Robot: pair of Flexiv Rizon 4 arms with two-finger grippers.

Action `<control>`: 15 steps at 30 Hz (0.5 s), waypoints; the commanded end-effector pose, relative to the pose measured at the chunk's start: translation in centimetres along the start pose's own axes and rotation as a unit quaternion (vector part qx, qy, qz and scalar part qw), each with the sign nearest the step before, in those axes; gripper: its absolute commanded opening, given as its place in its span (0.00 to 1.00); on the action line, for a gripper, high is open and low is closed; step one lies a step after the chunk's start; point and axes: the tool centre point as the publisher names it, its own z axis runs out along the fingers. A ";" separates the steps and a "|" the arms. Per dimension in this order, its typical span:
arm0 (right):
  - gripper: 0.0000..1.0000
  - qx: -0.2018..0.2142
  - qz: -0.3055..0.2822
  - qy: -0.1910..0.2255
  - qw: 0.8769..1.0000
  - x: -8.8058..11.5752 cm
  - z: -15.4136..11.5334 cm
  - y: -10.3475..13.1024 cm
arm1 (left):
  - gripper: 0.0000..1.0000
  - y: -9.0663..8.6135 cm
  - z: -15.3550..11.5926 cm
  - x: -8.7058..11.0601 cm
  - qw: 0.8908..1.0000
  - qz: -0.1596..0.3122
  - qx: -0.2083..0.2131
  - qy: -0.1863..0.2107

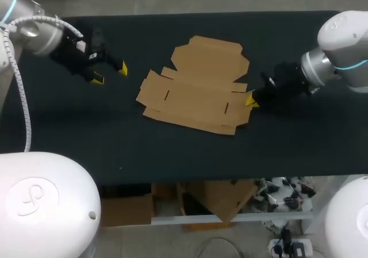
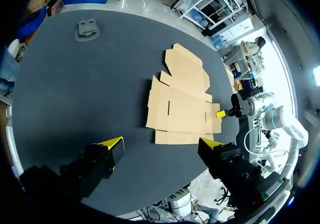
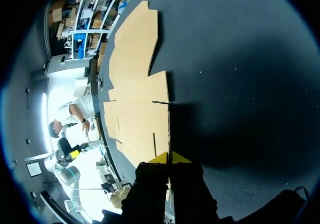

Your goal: Assemble the packaging by folding the flat box into shape, placing the metal phone stand inside, and closing the box properly

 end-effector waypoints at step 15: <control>0.00 0.052 -0.049 0.007 0.997 -1.3 -2.1 -1.5 | 1.00 0.0 -0.1 0.1 1.000 -0.001 -0.001 -0.003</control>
